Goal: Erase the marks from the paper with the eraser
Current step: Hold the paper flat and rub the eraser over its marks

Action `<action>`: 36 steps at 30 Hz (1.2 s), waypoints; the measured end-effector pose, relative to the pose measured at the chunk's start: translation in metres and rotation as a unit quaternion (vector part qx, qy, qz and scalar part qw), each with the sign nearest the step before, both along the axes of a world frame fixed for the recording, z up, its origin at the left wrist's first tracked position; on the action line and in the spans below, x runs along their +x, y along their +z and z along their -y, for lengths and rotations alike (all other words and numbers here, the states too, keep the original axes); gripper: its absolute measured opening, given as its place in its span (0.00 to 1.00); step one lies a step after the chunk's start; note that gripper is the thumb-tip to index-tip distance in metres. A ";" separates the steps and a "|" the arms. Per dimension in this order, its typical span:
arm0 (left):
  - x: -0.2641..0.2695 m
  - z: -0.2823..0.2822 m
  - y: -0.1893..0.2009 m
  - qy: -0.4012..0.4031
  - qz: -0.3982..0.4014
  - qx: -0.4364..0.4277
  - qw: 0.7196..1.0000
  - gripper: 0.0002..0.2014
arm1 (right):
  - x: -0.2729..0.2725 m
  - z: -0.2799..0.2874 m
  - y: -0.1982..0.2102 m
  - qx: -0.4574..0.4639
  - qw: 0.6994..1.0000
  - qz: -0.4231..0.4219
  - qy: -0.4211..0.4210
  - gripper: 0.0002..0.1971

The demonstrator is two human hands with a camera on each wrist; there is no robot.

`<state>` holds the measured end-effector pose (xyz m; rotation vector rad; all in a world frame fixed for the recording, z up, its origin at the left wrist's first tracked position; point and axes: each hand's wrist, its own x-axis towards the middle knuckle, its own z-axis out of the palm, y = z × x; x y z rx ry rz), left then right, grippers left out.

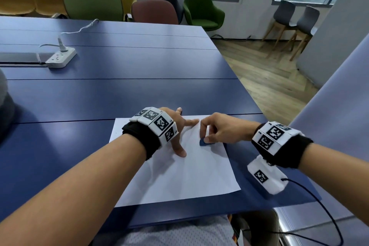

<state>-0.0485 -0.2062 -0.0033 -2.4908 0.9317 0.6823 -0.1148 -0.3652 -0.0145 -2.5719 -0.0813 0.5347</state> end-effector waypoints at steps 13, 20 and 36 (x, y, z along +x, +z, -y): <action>-0.002 0.002 0.002 -0.005 0.002 0.006 1.000 0.58 | -0.008 -0.008 -0.001 -0.004 0.998 0.030 -0.057 0.04; -0.001 0.001 0.000 -0.002 -0.007 0.004 1.000 0.59 | -0.020 -0.020 -0.008 -0.010 0.999 0.039 -0.024 0.07; -0.002 0.000 -0.001 0.004 0.001 -0.006 1.000 0.59 | -0.020 -0.003 -0.003 0.000 0.999 0.025 -0.044 0.03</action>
